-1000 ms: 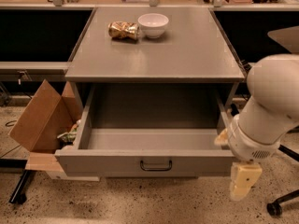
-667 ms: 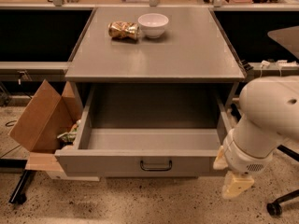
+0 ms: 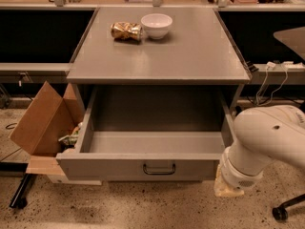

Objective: Close top drawer

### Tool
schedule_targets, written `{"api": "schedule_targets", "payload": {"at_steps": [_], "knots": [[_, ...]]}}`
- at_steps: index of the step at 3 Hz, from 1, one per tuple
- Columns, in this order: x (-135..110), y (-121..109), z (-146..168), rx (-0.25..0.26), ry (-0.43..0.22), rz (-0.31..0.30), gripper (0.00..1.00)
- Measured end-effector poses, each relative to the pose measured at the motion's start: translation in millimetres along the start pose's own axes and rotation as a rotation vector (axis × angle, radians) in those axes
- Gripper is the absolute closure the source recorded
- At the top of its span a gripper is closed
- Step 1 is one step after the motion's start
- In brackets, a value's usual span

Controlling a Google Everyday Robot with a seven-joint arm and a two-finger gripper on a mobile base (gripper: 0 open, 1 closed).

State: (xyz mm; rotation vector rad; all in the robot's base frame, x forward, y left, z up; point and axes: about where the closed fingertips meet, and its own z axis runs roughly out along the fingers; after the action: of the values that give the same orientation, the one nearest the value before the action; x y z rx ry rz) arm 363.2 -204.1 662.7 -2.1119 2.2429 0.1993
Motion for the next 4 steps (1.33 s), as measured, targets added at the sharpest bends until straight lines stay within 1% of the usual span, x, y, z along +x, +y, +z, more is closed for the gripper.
{"api": "schedule_targets", "payload": {"at_steps": [1,2,4], "knots": [[-1.3,-21.5,21.4,0.055,-0.013,0.044,1.00],[-2.4,-25.9,22.4,0.071,-0.019,0.051,0.82],[-2.4,-26.0,22.3,0.071,-0.019,0.051,0.36]]}}
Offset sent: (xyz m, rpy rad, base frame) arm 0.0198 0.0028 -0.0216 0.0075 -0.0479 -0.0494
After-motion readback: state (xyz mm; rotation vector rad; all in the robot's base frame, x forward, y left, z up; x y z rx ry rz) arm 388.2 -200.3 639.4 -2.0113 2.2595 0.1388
